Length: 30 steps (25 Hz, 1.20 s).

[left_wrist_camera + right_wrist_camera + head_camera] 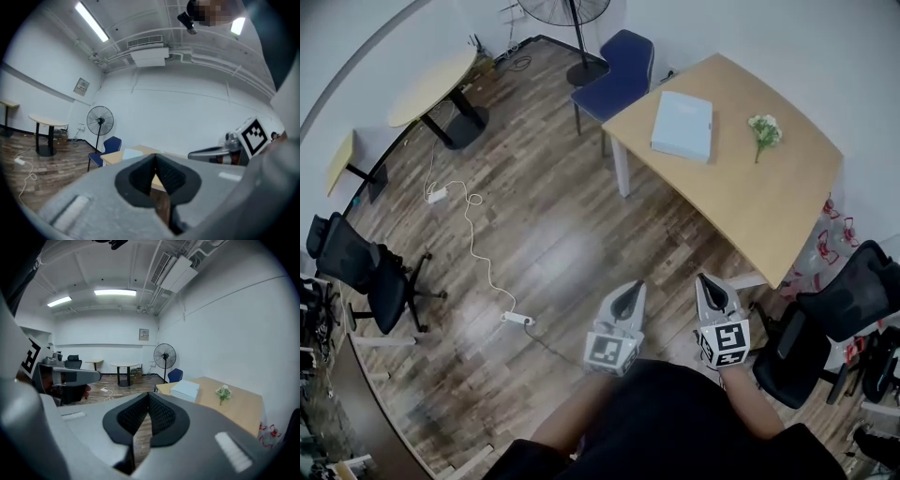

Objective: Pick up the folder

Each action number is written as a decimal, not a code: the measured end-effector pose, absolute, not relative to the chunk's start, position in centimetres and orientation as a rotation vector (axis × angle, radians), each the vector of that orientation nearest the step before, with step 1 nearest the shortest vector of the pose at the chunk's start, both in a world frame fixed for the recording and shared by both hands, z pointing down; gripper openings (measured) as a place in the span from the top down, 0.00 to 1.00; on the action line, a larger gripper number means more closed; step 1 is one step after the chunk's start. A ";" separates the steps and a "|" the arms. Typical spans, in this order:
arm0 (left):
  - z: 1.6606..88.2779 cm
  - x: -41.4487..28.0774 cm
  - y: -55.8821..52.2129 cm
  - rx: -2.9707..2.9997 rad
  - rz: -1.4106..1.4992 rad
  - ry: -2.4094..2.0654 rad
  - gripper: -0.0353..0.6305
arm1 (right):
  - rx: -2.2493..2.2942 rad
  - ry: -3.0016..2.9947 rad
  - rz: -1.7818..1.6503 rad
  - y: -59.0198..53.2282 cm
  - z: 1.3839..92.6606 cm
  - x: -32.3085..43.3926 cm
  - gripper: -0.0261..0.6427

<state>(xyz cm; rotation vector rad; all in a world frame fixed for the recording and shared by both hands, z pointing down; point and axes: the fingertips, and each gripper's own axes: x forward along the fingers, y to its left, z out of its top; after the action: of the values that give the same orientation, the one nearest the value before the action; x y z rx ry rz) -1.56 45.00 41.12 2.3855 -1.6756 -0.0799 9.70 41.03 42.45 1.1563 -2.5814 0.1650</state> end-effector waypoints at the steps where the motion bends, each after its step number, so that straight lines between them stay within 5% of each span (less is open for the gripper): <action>1: 40.7 -3.1 43.6 2.384 -0.090 -1.675 0.95 | 1.163 -2.568 0.150 39.6 42.1 8.2 0.96; 14: 40.0 -19.7 30.6 2.311 -0.202 -1.646 0.95 | 1.211 -2.534 0.153 26.7 42.2 -6.1 0.96; 30: 42.4 -19.7 20.8 2.272 -0.227 -1.623 0.95 | 1.277 -2.513 0.291 16.0 46.0 -4.2 0.96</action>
<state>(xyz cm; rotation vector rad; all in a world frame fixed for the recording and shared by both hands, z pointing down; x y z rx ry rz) -19.73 20.76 42.39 2.2717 -1.6230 -0.2274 -4.19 15.97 45.96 1.2769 -2.5129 0.2910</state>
